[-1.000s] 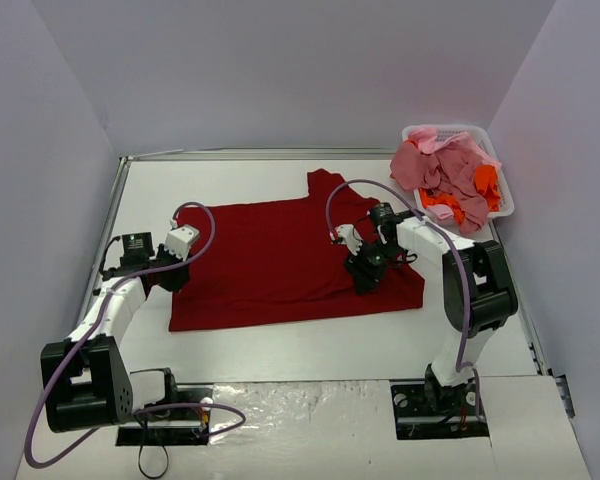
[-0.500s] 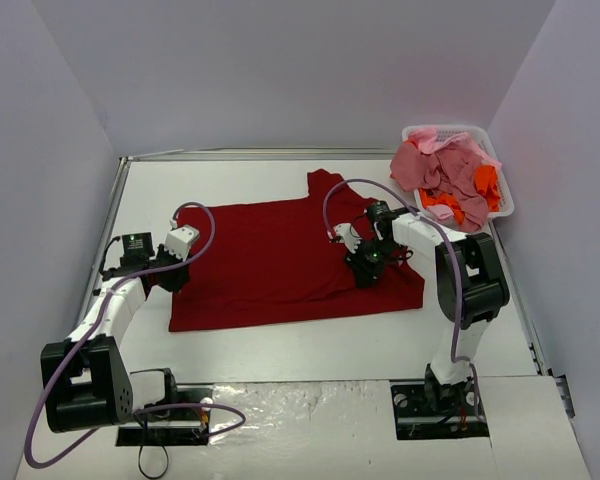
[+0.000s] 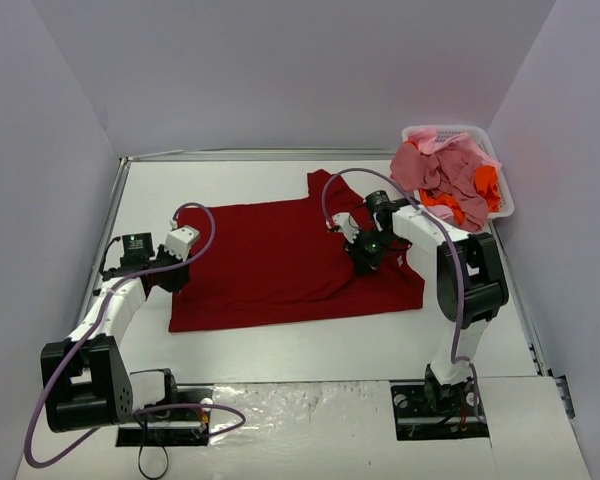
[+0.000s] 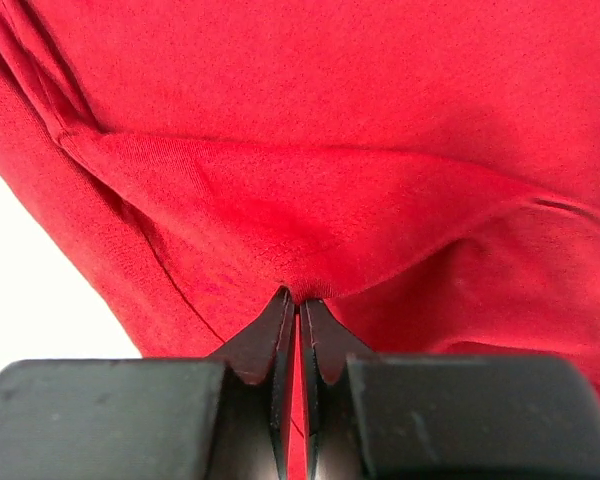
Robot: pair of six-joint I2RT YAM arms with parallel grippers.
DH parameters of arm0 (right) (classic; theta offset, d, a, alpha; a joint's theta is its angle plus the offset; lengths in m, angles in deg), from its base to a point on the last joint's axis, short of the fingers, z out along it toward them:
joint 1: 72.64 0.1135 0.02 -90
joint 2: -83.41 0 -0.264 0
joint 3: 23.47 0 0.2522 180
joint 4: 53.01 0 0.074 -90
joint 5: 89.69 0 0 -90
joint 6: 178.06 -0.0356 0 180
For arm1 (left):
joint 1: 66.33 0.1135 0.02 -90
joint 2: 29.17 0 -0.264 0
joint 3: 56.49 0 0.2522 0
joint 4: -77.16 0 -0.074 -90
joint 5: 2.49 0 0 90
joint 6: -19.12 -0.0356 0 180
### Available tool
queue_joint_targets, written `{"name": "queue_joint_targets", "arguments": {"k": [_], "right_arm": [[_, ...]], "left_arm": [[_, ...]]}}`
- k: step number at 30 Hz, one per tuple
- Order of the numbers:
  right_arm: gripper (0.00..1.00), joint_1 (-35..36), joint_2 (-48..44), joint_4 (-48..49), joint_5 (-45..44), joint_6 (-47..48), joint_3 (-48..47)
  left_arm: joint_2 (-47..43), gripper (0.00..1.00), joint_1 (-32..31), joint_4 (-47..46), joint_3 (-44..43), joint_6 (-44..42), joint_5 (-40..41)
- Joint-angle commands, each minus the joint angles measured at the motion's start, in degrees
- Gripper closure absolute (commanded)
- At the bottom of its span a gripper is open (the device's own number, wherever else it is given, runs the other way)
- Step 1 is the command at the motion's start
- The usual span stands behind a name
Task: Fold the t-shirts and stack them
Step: Fold the flattened tshirt in 1/3 of the way
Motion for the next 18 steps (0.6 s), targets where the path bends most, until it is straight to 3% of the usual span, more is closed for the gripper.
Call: {"name": "queue_joint_targets", "arguments": {"k": [1, 18], "right_arm": [[1.00, 0.12, -0.19, -4.38, 0.44, -0.04, -4.47], [1.00, 4.17, 9.91, -8.51, 0.88, 1.10, -17.57]], "left_arm": [[-0.21, 0.87, 0.51, 0.16, -2.57, -0.03, -1.00], [0.49, 0.87, 0.42, 0.34, -2.92, 0.05, -0.92]]}}
